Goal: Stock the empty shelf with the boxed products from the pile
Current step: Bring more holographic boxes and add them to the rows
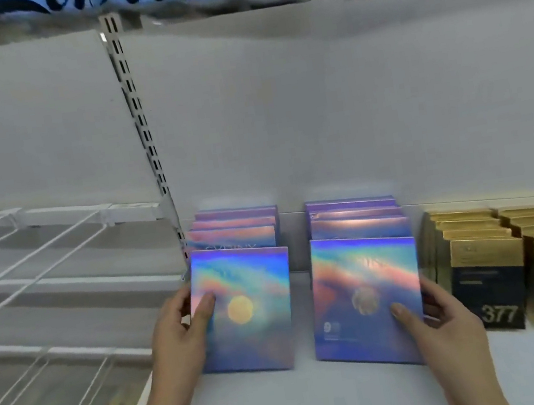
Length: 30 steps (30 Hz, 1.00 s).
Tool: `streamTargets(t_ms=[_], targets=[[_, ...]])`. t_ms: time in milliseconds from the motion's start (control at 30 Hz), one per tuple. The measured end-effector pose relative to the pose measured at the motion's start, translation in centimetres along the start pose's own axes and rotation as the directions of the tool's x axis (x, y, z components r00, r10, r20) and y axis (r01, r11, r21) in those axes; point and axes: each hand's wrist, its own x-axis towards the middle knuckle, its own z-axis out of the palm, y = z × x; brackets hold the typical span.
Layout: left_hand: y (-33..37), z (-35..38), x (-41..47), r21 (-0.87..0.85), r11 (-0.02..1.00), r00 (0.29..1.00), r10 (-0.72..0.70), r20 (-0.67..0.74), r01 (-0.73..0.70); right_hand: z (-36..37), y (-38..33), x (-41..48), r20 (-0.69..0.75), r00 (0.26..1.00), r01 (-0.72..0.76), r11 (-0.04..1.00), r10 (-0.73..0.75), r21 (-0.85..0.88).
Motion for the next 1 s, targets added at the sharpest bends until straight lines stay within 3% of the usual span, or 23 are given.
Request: streamTargets(t_ms=[233,400,700,1000], targets=[[-1.8,-0.6,1.8,0.022,0.998,0.997,0.067,-0.039,-0.066,1.1,-1.3,-0.7,-0.114,0.993,0.019,0.998,-0.026,-0.065],[-2.5,-1.2,2.6,0.060,0.995,0.996,0.084,-0.013,-0.083,2.1,-1.6,-1.1,-0.173,0.984,-0.044,0.998,0.035,-0.047],[-2.0,-1.1,2.5,0.049,0.993,0.994,0.108,-0.020,-0.107,0.9,-1.9,-0.3,-0.176,0.980,-0.076,0.992,0.092,0.097],[-2.4,-0.5,2.5,0.056,0.992,0.992,0.114,-0.060,-0.111,0.7,-1.3,0.5,-0.176,0.983,-0.058,0.998,0.061,0.017]])
